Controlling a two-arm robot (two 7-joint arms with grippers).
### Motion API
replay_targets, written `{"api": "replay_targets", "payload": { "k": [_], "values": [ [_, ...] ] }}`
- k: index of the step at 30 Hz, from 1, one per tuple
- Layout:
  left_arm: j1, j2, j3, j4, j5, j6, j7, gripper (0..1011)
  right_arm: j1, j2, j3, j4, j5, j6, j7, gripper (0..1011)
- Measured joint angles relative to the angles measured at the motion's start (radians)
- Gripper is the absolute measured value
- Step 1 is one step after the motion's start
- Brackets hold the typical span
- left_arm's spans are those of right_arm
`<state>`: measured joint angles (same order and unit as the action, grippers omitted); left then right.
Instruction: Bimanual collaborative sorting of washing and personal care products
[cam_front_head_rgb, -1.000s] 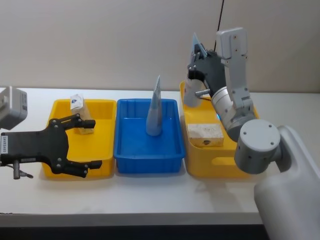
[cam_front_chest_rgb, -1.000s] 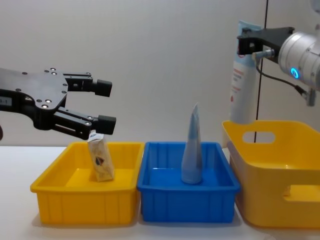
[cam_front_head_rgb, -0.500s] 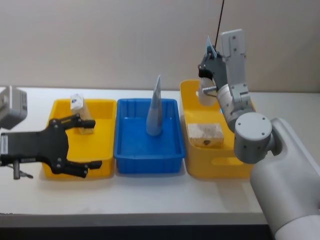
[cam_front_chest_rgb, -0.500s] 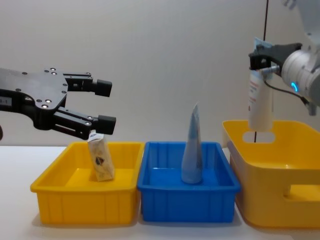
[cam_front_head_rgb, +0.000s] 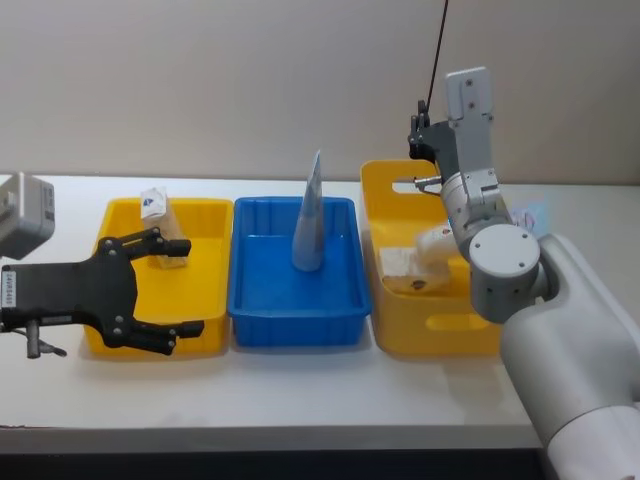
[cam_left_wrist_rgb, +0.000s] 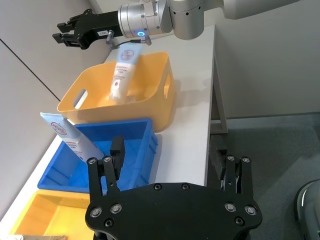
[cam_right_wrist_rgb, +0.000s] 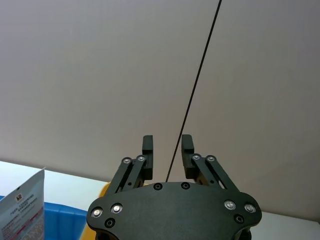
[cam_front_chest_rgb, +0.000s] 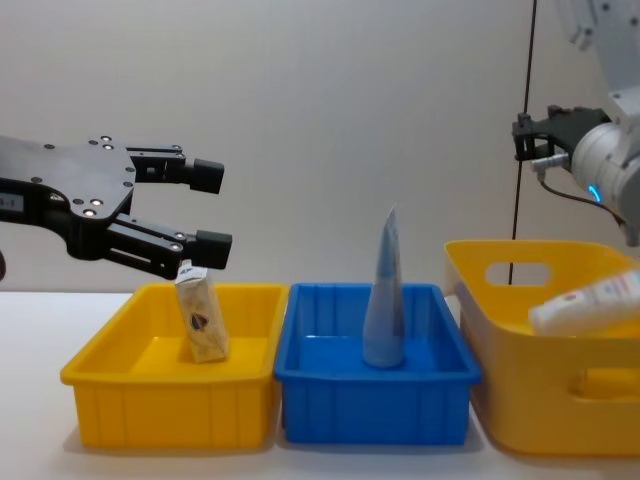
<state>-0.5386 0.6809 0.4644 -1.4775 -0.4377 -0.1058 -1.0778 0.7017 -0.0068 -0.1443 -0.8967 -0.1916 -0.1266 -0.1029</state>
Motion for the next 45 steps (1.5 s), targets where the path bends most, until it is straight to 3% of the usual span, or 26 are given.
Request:
{"api": "replay_targets", "payload": {
  "k": [6,12,17,23,31,41,45],
  "values": [
    [0.0,0.0,0.0,0.0,0.0,0.0,0.0,1001,-0.007,0.0,0.006,-0.008,-0.001,-0.005,0.006,495],
    [0.0,0.0,0.0,0.0,0.0,0.0,0.0,1001,-0.043,0.004,0.011,-0.076,0.009,0.003,0.046,668],
    [0.0,0.0,0.0,0.0,0.0,0.0,0.0,1001,-0.109,0.019,0.013,-0.194,0.036,0.031,0.102,855],
    [0.0,0.0,0.0,0.0,0.0,0.0,0.0,1002,-0.196,0.042,0.016,-0.342,0.072,0.072,0.168,996],
    [0.0,0.0,0.0,0.0,0.0,0.0,0.0,1002,-0.363,0.095,0.032,-0.579,0.129,0.134,0.255,1000],
    [0.0,0.0,0.0,0.0,0.0,0.0,0.0,1001,-0.475,0.135,0.05,-0.716,0.169,0.172,0.304,1000],
    [0.0,0.0,0.0,0.0,0.0,0.0,0.0,1001,-0.497,0.142,0.054,-0.742,0.176,0.179,0.313,1000]
  ]
}}
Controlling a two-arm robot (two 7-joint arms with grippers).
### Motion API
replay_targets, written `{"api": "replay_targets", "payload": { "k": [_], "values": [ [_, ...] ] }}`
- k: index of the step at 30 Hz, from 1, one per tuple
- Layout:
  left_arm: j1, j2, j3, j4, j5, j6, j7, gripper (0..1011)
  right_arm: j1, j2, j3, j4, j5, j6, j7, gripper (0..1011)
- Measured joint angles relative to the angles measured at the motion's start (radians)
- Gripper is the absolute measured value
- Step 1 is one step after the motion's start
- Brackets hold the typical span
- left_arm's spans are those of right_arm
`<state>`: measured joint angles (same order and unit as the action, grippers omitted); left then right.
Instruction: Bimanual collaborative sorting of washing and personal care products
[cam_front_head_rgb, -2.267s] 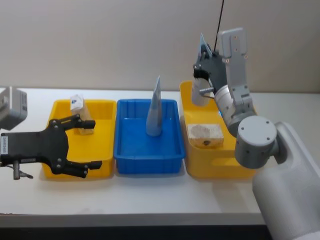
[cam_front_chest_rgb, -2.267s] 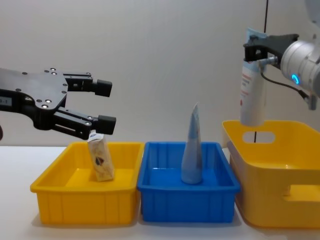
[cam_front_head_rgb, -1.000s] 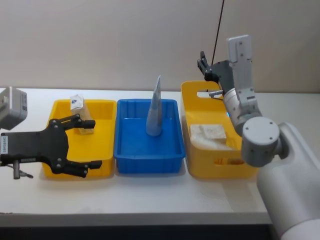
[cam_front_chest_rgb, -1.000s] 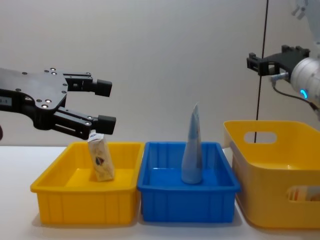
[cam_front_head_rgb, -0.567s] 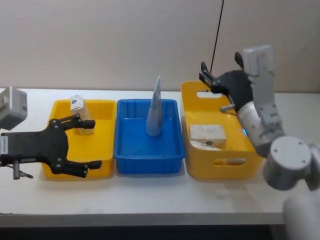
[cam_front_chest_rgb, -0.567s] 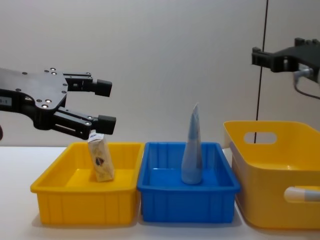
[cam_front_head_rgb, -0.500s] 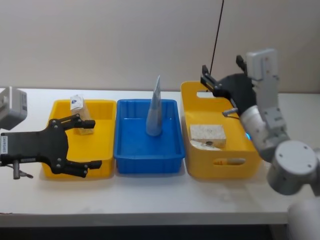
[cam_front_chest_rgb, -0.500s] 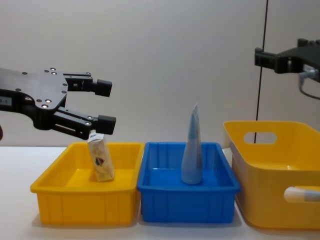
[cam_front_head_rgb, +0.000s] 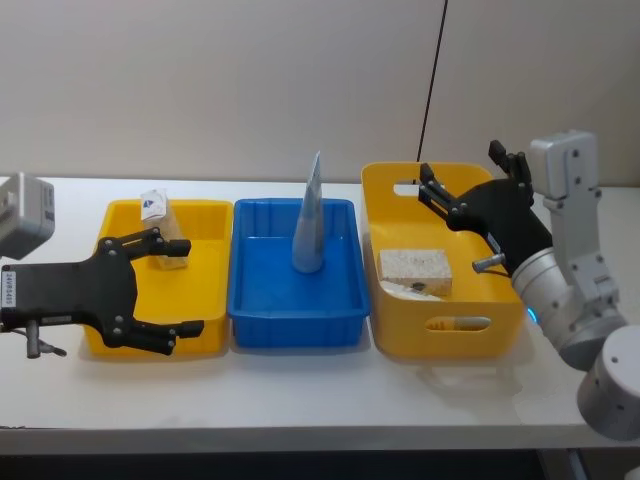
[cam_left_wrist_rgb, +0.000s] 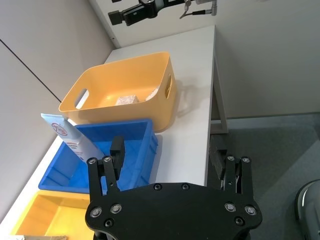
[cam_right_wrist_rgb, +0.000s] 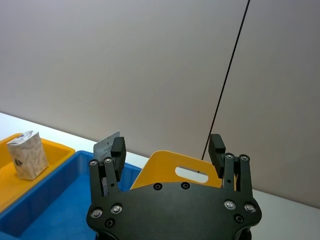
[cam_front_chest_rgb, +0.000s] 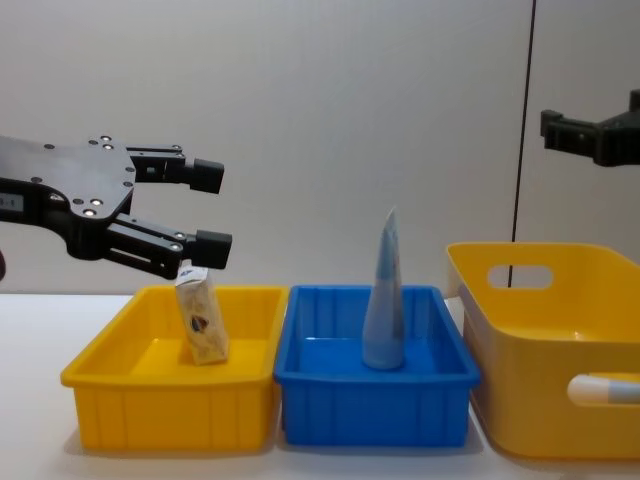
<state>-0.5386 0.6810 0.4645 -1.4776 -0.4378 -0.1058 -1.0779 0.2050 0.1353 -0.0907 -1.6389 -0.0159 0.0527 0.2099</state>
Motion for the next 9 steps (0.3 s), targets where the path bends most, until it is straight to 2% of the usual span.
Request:
{"api": "replay_targets", "payload": {
  "k": [9],
  "values": [
    [0.0,0.0,0.0,0.0,0.0,0.0,0.0,1001,-0.038,0.014,0.006,-0.046,0.012,0.013,0.017,1000]
  ]
}}
